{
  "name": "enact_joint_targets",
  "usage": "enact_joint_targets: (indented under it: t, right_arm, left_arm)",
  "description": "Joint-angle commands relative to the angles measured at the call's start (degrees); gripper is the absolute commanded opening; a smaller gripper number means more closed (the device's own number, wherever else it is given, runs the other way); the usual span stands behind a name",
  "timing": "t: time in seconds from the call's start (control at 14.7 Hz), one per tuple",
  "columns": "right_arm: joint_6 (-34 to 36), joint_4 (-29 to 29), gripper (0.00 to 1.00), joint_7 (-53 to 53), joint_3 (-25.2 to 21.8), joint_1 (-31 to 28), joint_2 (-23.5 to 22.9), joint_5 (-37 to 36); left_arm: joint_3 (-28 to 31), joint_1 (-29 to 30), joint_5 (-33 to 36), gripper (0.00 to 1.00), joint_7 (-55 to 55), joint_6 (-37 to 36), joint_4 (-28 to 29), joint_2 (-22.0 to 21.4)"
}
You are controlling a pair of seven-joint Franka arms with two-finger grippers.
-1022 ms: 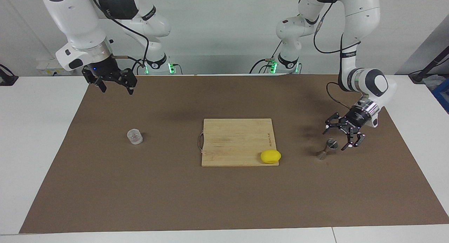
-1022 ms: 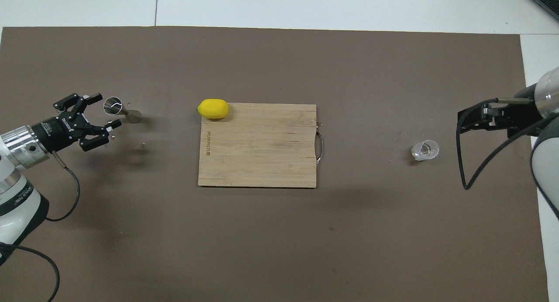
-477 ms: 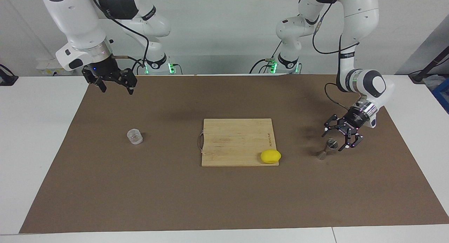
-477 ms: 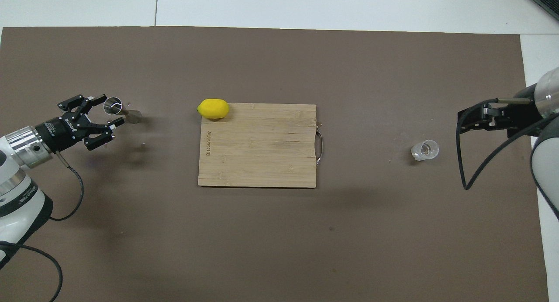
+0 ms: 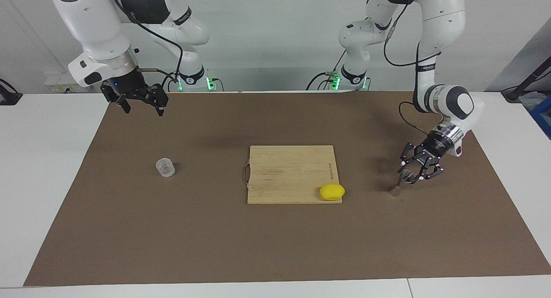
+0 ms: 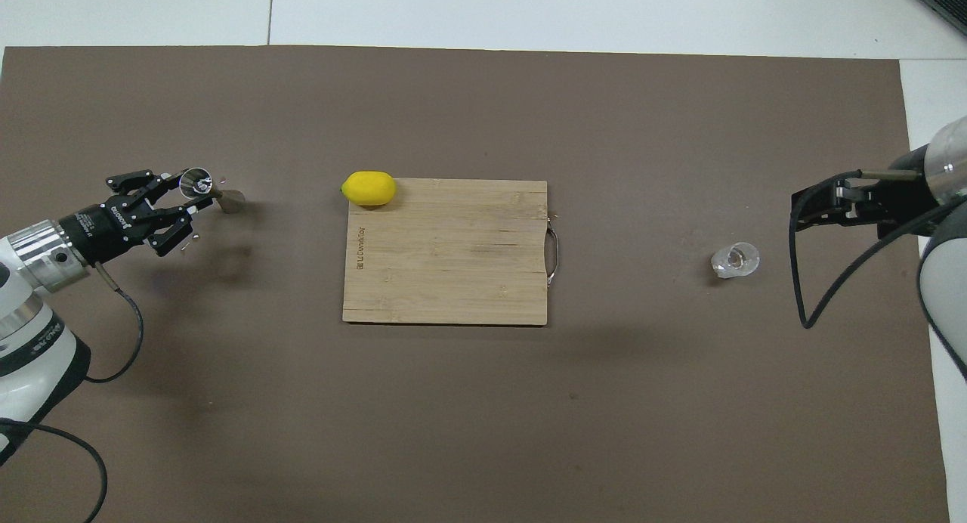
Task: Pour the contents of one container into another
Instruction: 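Move the left gripper onto the dark metal cup and close it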
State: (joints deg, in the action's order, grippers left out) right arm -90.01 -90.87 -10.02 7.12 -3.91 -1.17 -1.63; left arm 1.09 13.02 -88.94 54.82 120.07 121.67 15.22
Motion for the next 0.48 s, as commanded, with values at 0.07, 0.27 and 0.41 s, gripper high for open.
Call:
enact_joint_targets:
  t: [0.07, 0.27, 0.41]
  right_arm:
    - [-0.2, -1.1, 1.0, 1.4, 0.3, -0.8, 1.1, 0.4]
    - [-0.2, -1.1, 1.0, 1.1, 0.2, -2.3, 1.0, 0.4]
    - [-0.2, -1.1, 1.0, 1.0, 0.2, -2.4, 1.0, 0.4]
  left_arm:
    - [0.2, -0.5, -1.1, 0.0, 4.8, 0.4, 0.2, -0.4]
    - [0.1, -1.5, -0.1, 0.0, 5.0, -2.3, -2.9, -0.1]
    - [0.1, -3.6, 0.0, 0.0, 5.0, -4.4, -4.8, -0.1]
